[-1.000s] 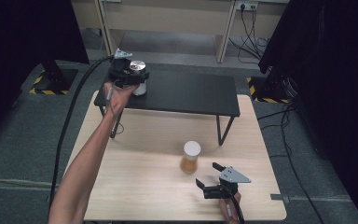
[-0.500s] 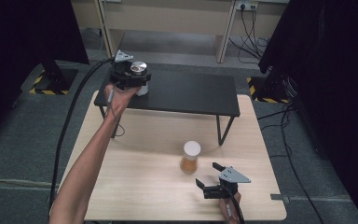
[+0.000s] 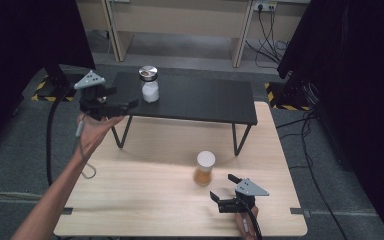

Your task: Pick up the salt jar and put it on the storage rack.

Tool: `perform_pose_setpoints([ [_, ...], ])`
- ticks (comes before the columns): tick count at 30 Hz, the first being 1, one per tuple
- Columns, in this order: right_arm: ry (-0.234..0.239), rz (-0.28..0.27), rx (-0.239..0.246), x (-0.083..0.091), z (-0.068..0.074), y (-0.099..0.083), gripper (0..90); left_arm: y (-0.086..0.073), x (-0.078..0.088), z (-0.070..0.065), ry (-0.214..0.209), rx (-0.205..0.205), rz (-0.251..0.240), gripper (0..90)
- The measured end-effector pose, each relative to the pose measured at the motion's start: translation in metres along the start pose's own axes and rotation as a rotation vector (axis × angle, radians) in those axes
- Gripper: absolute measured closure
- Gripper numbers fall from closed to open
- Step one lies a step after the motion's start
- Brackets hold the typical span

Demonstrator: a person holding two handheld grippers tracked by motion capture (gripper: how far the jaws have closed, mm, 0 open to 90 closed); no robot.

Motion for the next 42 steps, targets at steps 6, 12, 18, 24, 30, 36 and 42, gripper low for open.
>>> perform_pose_setpoints([
  [6, -0.002, 0.004, 0.005, 0.0, 0.001, 0.001, 2.0, -0.059, 0.022, -0.02, -0.118, -0.013, -0.007, 1.1],
  [12, -0.001, 0.005, 0.005, -0.001, 0.001, 0.001, 2.0, -0.121, 0.009, -0.034, -0.198, -0.069, 0.047, 0.0],
  [18, 0.001, 0.007, 0.01, -0.001, 0.001, 0.001, 2.0, -0.176, -0.007, -0.035, -0.204, -0.177, 0.042, 1.8],
  [24, 0.002, 0.008, 0.01, -0.001, 0.001, 0.001, 2.0, -0.214, -0.017, -0.031, -0.228, -0.232, 0.057, 1.6],
  [30, 0.002, 0.01, 0.009, -0.001, 0.001, 0.002, 2.0, -0.242, -0.022, -0.018, -0.257, -0.202, 0.081, 2.0],
  [36, 0.005, 0.012, 0.012, -0.001, 0.001, 0.002, 2.0, -0.25, -0.03, -0.015, -0.216, -0.214, 0.119, 2.9],
  [42, 0.006, 0.013, 0.017, -0.002, 0.001, 0.002, 2.0, -0.257, -0.036, -0.017, -0.209, -0.224, 0.116, 3.4],
])
Point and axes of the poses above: each handheld gripper's, and its own axes: x roughly backward along the jaws, y roughly out of its top, z roughly to its left, the point moved 4 cm from there along -x, roughly forward along the jaws, and after that the axes turned 4 degrees about x, right-handed, at the moved point
